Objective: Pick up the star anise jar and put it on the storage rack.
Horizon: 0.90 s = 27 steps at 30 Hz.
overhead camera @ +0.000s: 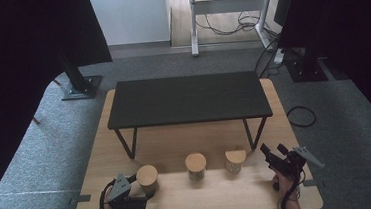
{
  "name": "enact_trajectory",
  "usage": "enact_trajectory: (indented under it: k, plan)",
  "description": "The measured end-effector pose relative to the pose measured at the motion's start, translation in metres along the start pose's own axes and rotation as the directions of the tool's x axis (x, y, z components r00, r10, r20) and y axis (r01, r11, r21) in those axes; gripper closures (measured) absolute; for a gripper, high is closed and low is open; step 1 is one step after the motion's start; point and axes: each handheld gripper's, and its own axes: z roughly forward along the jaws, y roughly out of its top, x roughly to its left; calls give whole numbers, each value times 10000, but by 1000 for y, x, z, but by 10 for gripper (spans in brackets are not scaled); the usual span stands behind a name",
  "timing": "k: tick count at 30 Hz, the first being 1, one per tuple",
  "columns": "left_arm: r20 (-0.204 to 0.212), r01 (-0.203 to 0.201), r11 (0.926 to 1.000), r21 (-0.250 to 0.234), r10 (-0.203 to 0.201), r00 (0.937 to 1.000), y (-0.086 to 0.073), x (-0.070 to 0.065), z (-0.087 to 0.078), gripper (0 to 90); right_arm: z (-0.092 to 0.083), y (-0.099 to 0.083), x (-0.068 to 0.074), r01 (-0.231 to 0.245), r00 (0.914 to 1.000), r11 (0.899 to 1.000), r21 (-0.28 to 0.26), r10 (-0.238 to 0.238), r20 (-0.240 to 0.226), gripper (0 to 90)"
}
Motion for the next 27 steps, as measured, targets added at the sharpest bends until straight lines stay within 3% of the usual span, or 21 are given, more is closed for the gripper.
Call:
enact_trajectory:
  k: [8,15,21,27]
  plan:
    - [-507,-94,9999,82,98,9987,4,-1,11,150,0,0,0,4,10000,10000,-1,-4,3,134]
    - [-1141,-190,9996,198,211,9932,8,-4,21,155,0,0,0,5,10000,10000,13,-5,13,134]
    - [-1270,-133,9999,87,143,9918,8,-5,23,252,0,0,0,-5,10000,10000,14,5,7,134]
    - [-1313,-113,9999,62,120,9913,8,-3,22,256,0,0,0,-14,10000,10000,16,14,-4,134]
